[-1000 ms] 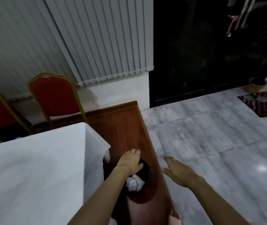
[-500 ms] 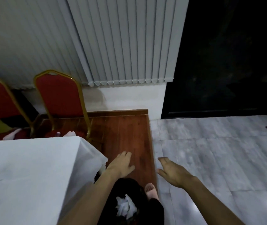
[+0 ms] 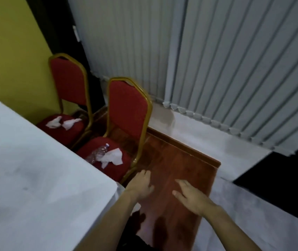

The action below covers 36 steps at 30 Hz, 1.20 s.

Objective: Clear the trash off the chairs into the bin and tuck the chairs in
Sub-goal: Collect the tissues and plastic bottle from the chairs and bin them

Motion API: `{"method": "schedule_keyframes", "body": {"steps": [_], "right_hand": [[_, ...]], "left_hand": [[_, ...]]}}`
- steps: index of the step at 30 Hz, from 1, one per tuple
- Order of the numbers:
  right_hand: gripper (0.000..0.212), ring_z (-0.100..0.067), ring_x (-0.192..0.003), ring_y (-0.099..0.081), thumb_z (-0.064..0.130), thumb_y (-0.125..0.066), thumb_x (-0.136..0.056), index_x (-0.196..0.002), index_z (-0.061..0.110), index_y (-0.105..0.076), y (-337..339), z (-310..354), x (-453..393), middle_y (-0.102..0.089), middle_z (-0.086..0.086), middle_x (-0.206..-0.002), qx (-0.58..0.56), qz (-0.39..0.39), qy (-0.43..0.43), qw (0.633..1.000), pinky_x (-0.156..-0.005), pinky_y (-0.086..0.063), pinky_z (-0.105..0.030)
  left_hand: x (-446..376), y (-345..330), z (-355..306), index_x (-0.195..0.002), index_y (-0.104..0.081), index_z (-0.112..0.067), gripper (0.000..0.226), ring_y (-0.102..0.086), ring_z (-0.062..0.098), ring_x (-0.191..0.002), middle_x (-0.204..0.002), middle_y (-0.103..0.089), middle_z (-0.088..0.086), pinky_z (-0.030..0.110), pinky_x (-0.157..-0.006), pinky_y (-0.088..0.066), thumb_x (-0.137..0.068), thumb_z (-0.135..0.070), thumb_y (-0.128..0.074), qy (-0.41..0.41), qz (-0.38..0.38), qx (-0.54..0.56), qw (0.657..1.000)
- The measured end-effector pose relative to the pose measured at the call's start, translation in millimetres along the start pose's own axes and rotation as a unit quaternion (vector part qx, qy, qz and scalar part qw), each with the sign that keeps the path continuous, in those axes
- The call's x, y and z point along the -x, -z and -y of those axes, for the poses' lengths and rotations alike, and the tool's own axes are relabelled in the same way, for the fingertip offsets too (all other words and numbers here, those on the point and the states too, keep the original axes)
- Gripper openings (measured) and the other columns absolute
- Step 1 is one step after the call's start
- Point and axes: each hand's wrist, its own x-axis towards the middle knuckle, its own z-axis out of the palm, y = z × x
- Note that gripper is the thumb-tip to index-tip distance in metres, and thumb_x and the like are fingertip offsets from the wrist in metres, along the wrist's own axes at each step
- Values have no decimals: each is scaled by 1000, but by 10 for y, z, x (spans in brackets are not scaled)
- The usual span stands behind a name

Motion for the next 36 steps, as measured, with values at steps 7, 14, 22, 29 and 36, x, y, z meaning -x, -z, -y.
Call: {"method": "schedule_keyframes", "body": {"steps": [7, 14, 22, 29, 36], "right_hand": [[59, -17, -137, -36, 45, -37, -98, -148, 19, -22, 566, 360, -1154, -28, 1, -153, 71, 64, 124, 988, -112, -31, -32], [58, -17, -136, -37, 43, -39, -98, -147, 17, -24, 861, 706, -2252, -30, 0, -152, 98, 130, 241, 957, -111, -33, -33], [53, -16, -132, -41, 41, -40, -97, -145, 21, -27, 1483, 819, -3432, -34, 3, -149, 95, 201, 338, 915, -108, -37, -33], [54, -20, -131, -42, 43, -41, -97, -143, 17, -28, 1708, 1190, -4008, -34, -1, -148, 138, 232, 416, 868, -105, -39, -38], [58, -19, -134, -39, 44, -42, -96, -144, 18, -26, 1537, 1590, -4425, -30, 1, -151, 221, 284, 481, 799, -105, -40, -40]], "left_hand": [[-311, 406, 442, -126, -46, -10, 46, -50, 30, -115, -128, -51, 13, 39, -99, -42, -85, -30, -54, 114, -80, 79, 987], [-656, 754, 763, -140, -35, -7, 60, -42, 33, -129, -143, -41, 14, 38, -108, -35, -87, -27, -53, 247, -120, 102, 956], [-1449, 1113, 675, -134, -43, -12, 56, -47, 25, -124, -136, -48, 9, 33, -105, -40, -84, -35, -50, 372, -158, 192, 894], [-1830, 1289, 571, -139, -39, -9, 58, -44, 26, -127, -137, -45, 10, 31, -106, -35, -87, -32, -51, 422, -201, 214, 858], [-1998, 1351, 1024, -121, -46, -6, 40, -48, 31, -115, -123, -49, 12, 37, -97, -39, -87, -26, -52, 479, -228, 235, 815]]}}
